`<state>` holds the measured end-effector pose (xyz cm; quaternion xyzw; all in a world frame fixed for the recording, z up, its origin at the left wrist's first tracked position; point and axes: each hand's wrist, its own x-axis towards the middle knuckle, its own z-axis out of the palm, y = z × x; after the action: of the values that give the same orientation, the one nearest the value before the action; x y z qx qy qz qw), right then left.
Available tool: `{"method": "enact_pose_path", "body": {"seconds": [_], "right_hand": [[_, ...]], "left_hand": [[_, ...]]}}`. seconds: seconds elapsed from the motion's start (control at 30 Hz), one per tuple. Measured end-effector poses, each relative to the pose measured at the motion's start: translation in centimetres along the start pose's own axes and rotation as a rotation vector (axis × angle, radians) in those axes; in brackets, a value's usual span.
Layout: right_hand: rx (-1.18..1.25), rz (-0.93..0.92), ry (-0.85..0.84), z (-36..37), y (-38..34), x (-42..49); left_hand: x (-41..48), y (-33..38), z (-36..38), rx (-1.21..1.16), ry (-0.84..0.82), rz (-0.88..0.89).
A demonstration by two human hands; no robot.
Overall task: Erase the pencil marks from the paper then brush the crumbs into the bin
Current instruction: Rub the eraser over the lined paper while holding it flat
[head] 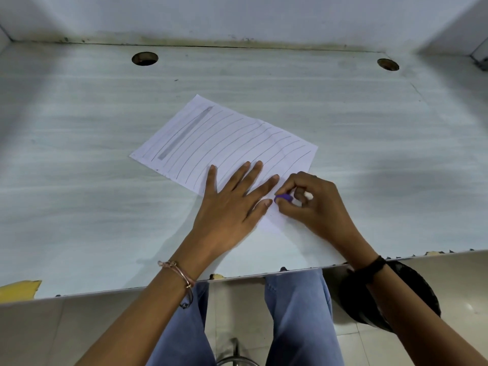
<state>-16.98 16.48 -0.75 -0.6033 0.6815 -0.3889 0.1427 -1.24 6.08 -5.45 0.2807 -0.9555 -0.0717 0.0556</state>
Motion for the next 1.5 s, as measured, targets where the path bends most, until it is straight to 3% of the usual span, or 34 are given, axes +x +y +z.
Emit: {"method": "enact_pose_path", "body": {"seconds": [0.17,0.27,0.33,0.47,0.63,0.83,0.97,1.13,1.33,1.5], "right_hand": [[0.102,0.006,-0.222,0.6,-1.3,-1.4],[0.003,0.014,-0.037,-0.1,0.0,0.2],[-0.028,0.013,0.0,-0.1,0.0,0.7],[0.085,0.0,-0.224,0.7,-1.6,-1.6],[-0.05,0.074,0.029,-0.3,0.5,0.8],[0.018,0.023,-0.195,0.2,-0.7,-1.0],[-0.074,0.113,0.034,-0.9,1.1,1.5],[-0.021,-0.033,-0.27,0.3,-1.0,-1.3],[-0.068,0.073,-0.003,-0.7,0.5,0.9],[-0.017,-0.01,-0.258,0.1,-0.8,-1.5]], "left_hand": [[0.1,0.0,-0.1,0.023,-0.002,0.013],[0.0,0.1,-0.1,0.001,-0.012,-0.003],[0.0,0.0,-0.2,-0.001,-0.014,-0.014],[0.1,0.1,-0.4,0.017,-0.031,0.006],[0.0,0.1,-0.3,0.001,-0.019,-0.01],[-0.1,0.2,-0.4,0.026,-0.026,0.005],[-0.1,0.1,-0.4,0.001,0.0,-0.002],[0.1,0.2,-0.4,0.023,-0.044,0.002],[-0.1,0.2,-0.5,-0.02,-0.023,-0.013],[0.1,0.2,-0.4,0.02,-0.029,0.008]]}}
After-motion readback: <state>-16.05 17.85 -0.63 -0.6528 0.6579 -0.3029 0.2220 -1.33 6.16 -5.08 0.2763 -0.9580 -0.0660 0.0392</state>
